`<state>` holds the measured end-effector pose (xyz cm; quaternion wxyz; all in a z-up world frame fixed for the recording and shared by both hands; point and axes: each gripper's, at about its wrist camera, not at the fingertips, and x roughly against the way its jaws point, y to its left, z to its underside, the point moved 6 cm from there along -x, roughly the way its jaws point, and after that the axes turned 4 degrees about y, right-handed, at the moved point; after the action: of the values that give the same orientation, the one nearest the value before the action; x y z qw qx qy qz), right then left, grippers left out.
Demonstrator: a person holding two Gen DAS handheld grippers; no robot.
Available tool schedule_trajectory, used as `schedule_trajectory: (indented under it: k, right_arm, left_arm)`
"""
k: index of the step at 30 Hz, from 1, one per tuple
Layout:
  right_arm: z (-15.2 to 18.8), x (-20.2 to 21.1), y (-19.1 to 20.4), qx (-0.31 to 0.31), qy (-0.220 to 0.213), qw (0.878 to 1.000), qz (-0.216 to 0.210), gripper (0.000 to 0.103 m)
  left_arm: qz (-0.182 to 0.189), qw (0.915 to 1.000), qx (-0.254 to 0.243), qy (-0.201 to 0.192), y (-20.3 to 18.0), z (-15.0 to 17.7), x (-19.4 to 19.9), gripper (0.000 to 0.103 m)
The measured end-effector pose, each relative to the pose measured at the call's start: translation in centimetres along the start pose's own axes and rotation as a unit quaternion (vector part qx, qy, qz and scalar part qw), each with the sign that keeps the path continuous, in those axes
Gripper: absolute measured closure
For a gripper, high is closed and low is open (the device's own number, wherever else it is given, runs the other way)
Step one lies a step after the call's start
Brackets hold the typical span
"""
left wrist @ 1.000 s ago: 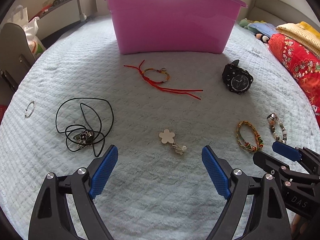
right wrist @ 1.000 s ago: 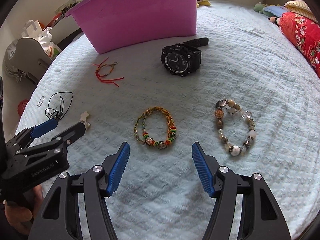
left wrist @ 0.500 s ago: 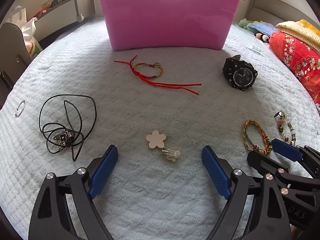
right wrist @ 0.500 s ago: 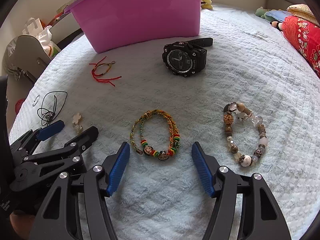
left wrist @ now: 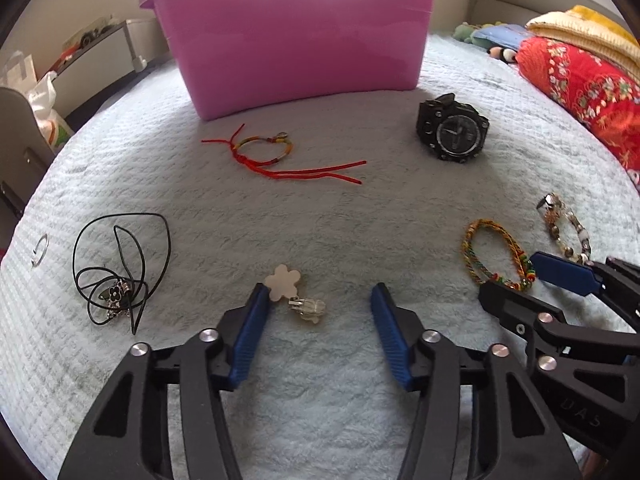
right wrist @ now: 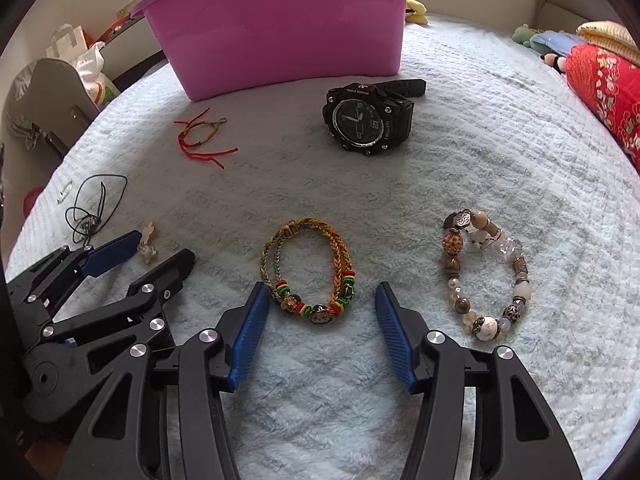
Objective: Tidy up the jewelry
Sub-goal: 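Grasp the white flower key charm with the left tool while the right tool grasps the rainbow braided bracelet, then lift and carry the flower charm and rainbow bracelet with both tools over the basin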
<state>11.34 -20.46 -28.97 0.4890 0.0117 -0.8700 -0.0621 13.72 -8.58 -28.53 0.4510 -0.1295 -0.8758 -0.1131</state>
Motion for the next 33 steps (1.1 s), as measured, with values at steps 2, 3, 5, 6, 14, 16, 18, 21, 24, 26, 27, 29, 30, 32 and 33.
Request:
schedule_trajectory:
  k: [2,3,5,6,14,16,18,21,24,26,27,29,30,32,33]
  right_arm:
    - [-0.1,0.0,0.0,0.001,0.001,1.0,0.005,0.054]
    - [-0.1,-0.1,0.0,0.001,0.002,1.0,0.007,0.057]
    - [-0.2,0.0,0.1,0.001,0.005,1.0,0.008,0.061]
    - [-0.3,0.0,0.1,0.002,0.006,1.0,0.007,0.067]
    - [-0.8,0.6,0.0,-0.005,0.017,1.0,-0.004,0.088]
    - [-0.9,1.0,-0.1,-0.006,0.016,1.0,-0.004,0.088]
    - [-1.0,1.3,-0.1,-0.007,0.015,1.0,-0.003,0.088]
    - [-1.3,1.8,-0.2,-0.009,0.014,1.0,-0.006,0.088]
    - [-1.5,2.3,-0.2,-0.006,0.014,1.0,-0.009,0.088]
    - [-1.6,2.7,-0.1,-0.007,0.015,1.0,-0.012,0.088]
    - [-1.7,3.0,0.0,-0.006,0.015,1.0,-0.014,0.088]
    - [-1.8,3.6,0.2,-0.007,0.017,1.0,-0.018,0.088]
    - [-2.0,3.9,0.2,-0.006,0.017,1.0,-0.02,0.088]
    - [-2.2,4.9,0.4,-0.003,0.019,1.0,-0.022,0.088]
    - [-2.3,5.4,0.5,-0.002,0.02,1.0,-0.024,0.088]
  left_arm:
    - [-0.001,1.0,-0.005,-0.002,-0.4,-0.1,0.1,0.062]
    - [0.001,1.0,-0.007,-0.002,-0.5,-0.1,0.1,0.064]
    - [0.005,0.9999,-0.012,-0.002,-0.7,0.0,0.2,0.071]
    - [0.004,0.9999,-0.015,-0.001,-0.8,0.0,0.2,0.072]
    - [0.021,0.9995,-0.002,0.021,-0.9,-0.5,0.4,0.089]
    - [0.028,0.9991,0.011,0.028,-0.6,-0.7,0.5,0.089]
    - [0.03,0.999,0.014,0.031,-0.5,-0.8,0.7,0.09]
    - [0.029,0.9989,0.015,0.032,-0.4,-0.8,1.1,0.09]
    - [0.029,0.9989,0.015,0.032,-0.3,-1.0,1.8,0.09]
    - [0.03,0.9988,0.017,0.034,-0.2,-1.2,2.3,0.09]
    - [0.031,0.9988,0.018,0.034,-0.2,-1.3,2.6,0.09]
    - [0.033,0.9987,0.019,0.033,-0.1,-1.7,3.3,0.09]
    - [0.032,0.9988,0.019,0.032,0.0,-1.9,3.8,0.09]
    - [0.033,0.9987,0.023,0.03,0.2,-2.6,4.8,0.09]
    - [0.033,0.9987,0.025,0.029,0.3,-2.9,5.4,0.09]
